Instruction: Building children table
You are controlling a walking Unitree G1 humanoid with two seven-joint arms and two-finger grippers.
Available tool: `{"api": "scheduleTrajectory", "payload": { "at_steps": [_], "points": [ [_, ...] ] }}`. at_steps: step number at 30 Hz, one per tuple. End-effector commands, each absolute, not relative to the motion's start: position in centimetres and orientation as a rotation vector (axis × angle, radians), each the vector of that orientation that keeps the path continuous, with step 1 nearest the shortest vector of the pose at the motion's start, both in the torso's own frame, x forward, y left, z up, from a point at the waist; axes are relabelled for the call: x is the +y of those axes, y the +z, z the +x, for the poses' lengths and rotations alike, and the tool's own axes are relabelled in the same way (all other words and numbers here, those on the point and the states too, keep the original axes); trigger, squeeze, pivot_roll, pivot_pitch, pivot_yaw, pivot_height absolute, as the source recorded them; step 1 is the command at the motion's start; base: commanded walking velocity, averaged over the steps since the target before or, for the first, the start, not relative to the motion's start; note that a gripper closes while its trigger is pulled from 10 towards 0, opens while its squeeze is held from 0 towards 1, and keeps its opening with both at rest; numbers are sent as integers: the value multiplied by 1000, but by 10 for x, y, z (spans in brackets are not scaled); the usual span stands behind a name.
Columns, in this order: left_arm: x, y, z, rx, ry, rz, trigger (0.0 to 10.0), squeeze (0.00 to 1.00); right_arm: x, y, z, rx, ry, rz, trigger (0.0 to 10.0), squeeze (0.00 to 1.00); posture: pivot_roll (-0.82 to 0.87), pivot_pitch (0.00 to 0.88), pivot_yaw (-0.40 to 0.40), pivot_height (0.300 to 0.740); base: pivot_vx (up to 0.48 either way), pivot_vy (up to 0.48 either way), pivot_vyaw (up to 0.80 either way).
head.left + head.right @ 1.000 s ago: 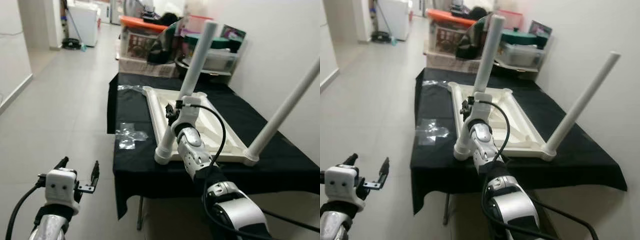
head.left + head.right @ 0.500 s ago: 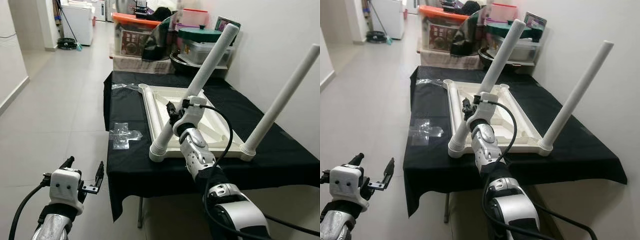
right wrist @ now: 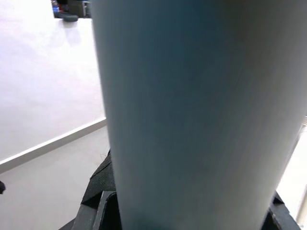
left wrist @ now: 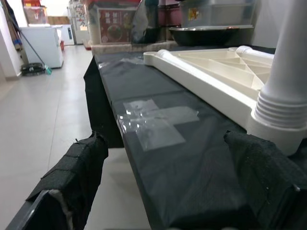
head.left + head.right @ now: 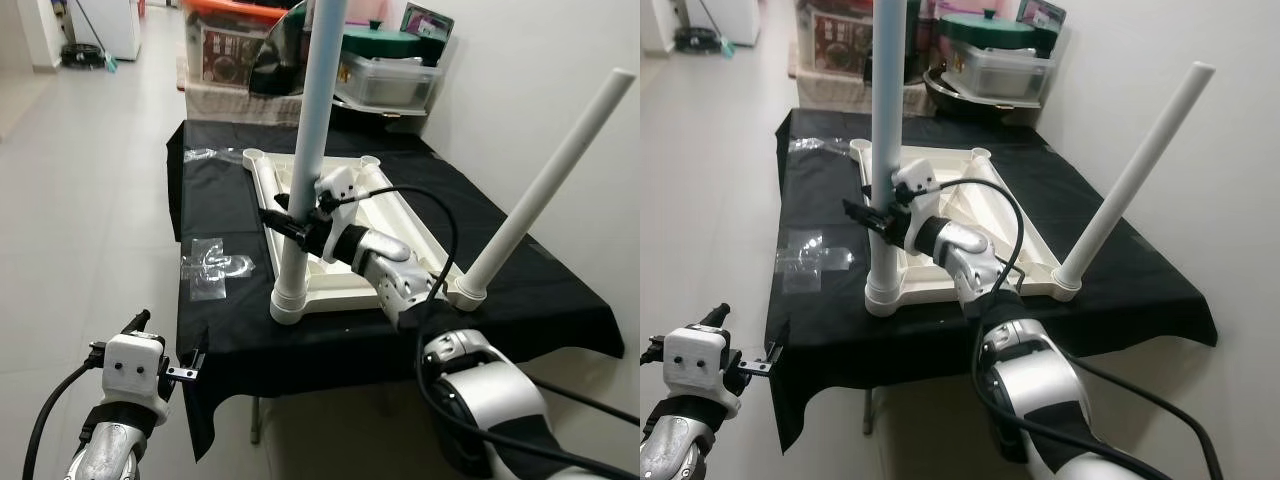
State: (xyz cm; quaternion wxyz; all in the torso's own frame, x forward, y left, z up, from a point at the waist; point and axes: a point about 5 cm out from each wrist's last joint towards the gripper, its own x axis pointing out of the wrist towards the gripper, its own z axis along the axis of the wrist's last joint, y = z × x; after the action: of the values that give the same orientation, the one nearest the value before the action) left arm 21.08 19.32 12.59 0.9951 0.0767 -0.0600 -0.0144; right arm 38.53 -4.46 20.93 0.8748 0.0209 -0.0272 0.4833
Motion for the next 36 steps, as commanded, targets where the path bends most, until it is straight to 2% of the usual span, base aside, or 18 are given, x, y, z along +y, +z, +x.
{"api": "scheduleTrajectory", "payload": {
  "at_steps": [1, 8, 19, 21, 22, 23, 24, 26, 27, 31, 36],
  "points": [
    [191, 123, 209, -114, -25, 149, 10000, 0, -49, 163, 376, 170, 1048, 132, 10000, 0, 217, 0, -197, 740, 0, 0, 0],
    [193, 123, 208, -114, -17, 148, 10000, 0, -51, 164, 374, 155, 1106, 200, 10000, 0, 223, 0, -202, 740, 0, 0, 0],
    [191, 122, 208, -113, -20, 142, 10000, 0, -52, 157, 373, 142, 1055, 218, 10000, 0, 214, 0, -194, 740, 0, 0, 0],
    [190, 122, 208, -113, -24, 140, 10000, 0, -50, 147, 377, 163, 846, 169, 10000, 0, 197, 0, -179, 740, 0, 0, 0],
    [190, 122, 208, -113, -24, 140, 10000, 0, -50, 147, 377, 163, 846, 169, 10000, 0, 197, 0, -179, 740, 0, 0, 0],
    [189, 121, 209, -112, -29, 138, 10000, 0, -50, 136, 379, 200, 618, 176, 10000, 0, 191, 0, -172, 740, 0, 0, 0],
    [189, 121, 209, -112, -29, 138, 10000, 0, -50, 136, 379, 200, 618, 176, 10000, 0, 191, 0, -172, 740, 0, 0, 0],
    [188, 121, 209, -111, -34, 136, 10000, 0, -52, 126, 379, 247, 446, 197, 10000, 0, 188, 0, -169, 740, 0, 0, 0],
    [188, 121, 209, -111, -34, 136, 10000, 0, -52, 126, 379, 247, 446, 197, 10000, 0, 188, 0, -169, 740, 0, 0, 0],
    [188, 120, 212, -110, -41, 133, 10000, 0, -49, 116, 375, 298, 255, 218, 10000, 0, 167, 0, -147, 740, 0, 0, 0],
    [186, 121, 218, -114, -57, 128, 10000, 0, -36, 120, 374, 304, 208, 199, 10000, 0, 158, 0, -145, 740, 0, 0, 0]
  ]
}}
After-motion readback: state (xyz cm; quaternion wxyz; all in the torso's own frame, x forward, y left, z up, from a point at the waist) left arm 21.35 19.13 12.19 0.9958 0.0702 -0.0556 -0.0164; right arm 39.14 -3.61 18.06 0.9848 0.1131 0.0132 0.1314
